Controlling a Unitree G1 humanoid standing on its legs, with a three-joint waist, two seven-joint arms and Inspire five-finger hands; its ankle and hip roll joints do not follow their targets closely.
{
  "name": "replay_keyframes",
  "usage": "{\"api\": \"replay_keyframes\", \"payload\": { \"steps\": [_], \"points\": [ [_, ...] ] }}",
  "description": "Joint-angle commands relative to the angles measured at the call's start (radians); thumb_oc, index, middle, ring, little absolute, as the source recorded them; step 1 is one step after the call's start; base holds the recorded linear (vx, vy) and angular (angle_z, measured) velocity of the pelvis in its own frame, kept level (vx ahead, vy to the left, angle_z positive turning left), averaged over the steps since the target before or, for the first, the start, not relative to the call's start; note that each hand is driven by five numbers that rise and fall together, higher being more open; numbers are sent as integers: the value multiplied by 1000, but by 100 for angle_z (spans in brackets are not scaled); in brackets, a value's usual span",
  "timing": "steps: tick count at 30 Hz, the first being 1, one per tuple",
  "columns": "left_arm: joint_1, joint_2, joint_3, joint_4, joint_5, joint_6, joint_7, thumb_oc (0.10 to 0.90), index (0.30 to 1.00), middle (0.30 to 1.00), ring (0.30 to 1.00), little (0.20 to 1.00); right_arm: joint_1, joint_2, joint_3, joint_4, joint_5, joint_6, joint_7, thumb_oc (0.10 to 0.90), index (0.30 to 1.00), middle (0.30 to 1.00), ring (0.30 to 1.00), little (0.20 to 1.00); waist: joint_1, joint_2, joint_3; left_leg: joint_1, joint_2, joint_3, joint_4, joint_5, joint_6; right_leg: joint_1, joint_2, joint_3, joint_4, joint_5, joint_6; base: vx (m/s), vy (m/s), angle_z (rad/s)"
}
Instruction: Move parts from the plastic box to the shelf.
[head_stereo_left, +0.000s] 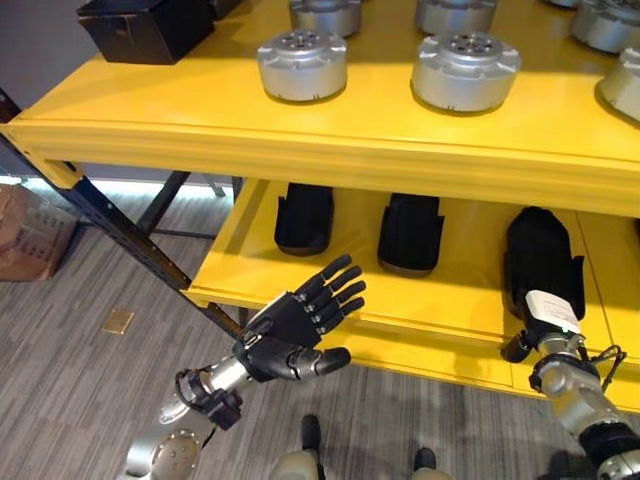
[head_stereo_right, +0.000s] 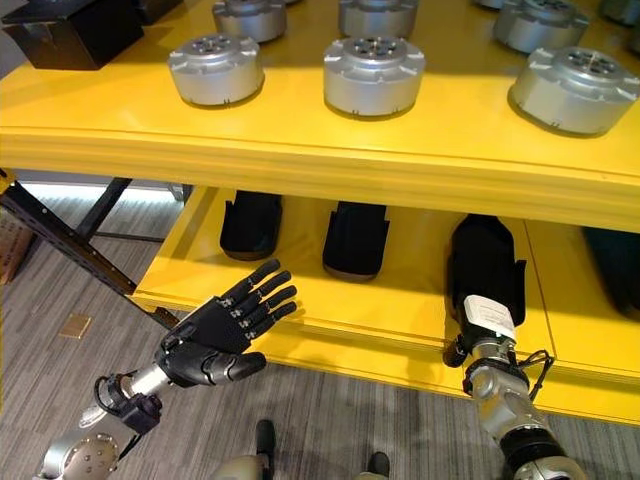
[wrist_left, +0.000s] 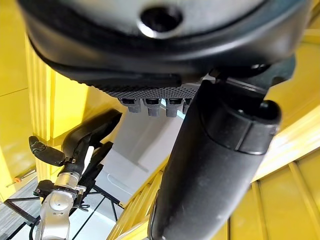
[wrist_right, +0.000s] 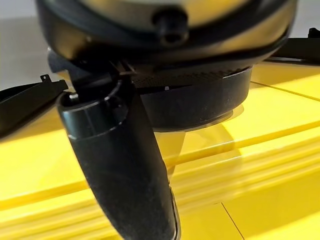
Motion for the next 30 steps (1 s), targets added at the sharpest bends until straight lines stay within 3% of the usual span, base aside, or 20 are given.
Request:
{"api": "replay_keyframes", "payload": {
  "steps": [1,9,20,25,30],
  "points": [
    [-112,5,30,-84,-27,-28,-59,900,1000,1000,1000,1000,-169,-85,28,18,10,-56,94,900,1000,1000,1000,1000,38,4,5,0,58,40,145,-166,-4,-116,16,-31,228,-133,-67,-38,-189,4],
    [-134,26,44,-84,-17,5,-79,900,1000,1000,1000,1000,-238,-163,99,15,65,-106,324,900,1000,1000,1000,1000,50,-5,33,-23,73,16,172,-156,-15,-125,28,-37,260,-149,-84,-16,-103,0],
    [-140,39,57,-81,9,29,-99,900,1000,1000,1000,1000,-289,-219,109,65,129,-105,460,900,1000,1000,1000,1000,56,-15,41,-24,85,6,183,-151,-22,-124,35,-35,284,-159,-89,7,-53,1],
    [-152,45,63,-73,10,46,-112,900,1000,1000,1000,1000,-330,-246,120,129,170,-142,542,900,1000,1000,1000,1000,62,-15,47,-25,89,-1,192,-150,-26,-124,36,-35,298,-164,-92,11,-45,4],
    [-155,50,65,-70,7,57,-116,900,1000,1000,1000,1000,-353,-263,122,146,215,-141,564,900,1000,1000,1000,1000,64,-18,51,-28,90,-5,198,-151,-28,-123,38,-35,305,-167,-94,6,-13,1]
  ]
}}
